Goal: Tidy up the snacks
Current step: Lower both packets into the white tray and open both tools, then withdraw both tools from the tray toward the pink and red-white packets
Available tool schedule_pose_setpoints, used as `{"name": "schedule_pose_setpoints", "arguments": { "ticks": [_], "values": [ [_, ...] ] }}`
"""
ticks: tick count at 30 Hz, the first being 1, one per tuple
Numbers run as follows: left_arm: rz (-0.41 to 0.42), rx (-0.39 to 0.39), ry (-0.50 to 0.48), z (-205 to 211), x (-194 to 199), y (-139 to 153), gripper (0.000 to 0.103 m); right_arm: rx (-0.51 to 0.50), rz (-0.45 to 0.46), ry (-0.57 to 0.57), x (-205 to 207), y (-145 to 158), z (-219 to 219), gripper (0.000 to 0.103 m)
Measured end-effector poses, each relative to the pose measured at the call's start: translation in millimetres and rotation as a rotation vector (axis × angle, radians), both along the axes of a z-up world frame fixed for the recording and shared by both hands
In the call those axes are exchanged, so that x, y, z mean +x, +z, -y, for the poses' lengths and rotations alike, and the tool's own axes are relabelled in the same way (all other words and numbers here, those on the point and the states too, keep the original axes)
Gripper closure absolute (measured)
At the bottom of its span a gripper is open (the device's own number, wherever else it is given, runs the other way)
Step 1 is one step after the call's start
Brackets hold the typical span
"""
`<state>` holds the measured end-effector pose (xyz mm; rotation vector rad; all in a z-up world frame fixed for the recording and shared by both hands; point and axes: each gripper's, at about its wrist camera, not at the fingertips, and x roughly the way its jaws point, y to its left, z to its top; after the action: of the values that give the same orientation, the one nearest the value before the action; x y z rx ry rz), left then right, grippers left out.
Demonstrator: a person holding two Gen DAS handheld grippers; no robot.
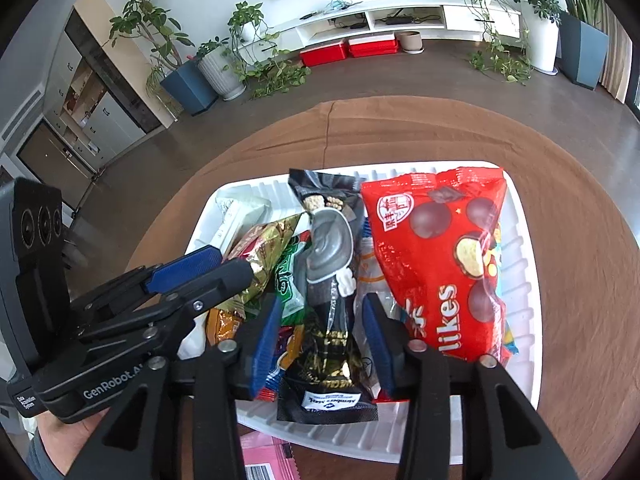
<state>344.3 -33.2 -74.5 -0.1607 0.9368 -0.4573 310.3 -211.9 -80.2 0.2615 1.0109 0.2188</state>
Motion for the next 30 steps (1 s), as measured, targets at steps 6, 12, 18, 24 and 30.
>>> {"name": "schedule_pose_setpoints", "arguments": {
  "ticks": [6,12,18,24,30],
  "values": [
    [0.029,-0.016,0.005,-13.3,-21.5,12.1,0.039,0.007,0.007,-0.009,-2.8,3.0,1.3,0.046],
    [0.075,-0.015,-0.032,-21.1,-52.4,32.7,0.025,0.014,0.027,-0.026,-14.5,12.5,-1.2,0.031],
    [0.104,-0.036,-0.006,-31.1,-81.6,51.6,0.000,0.055,0.079,-0.054,-34.0,28.4,5.9,0.014],
    [0.151,0.011,-0.052,-34.7,-123.4,61.1,0.000,0.080,0.150,-0.075,-71.2,46.3,17.7,0.010],
    [0.160,0.085,-0.141,-15.1,-173.4,47.4,0.000,0.140,0.169,-0.094,-126.1,44.7,34.2,0.008]
  ]
}}
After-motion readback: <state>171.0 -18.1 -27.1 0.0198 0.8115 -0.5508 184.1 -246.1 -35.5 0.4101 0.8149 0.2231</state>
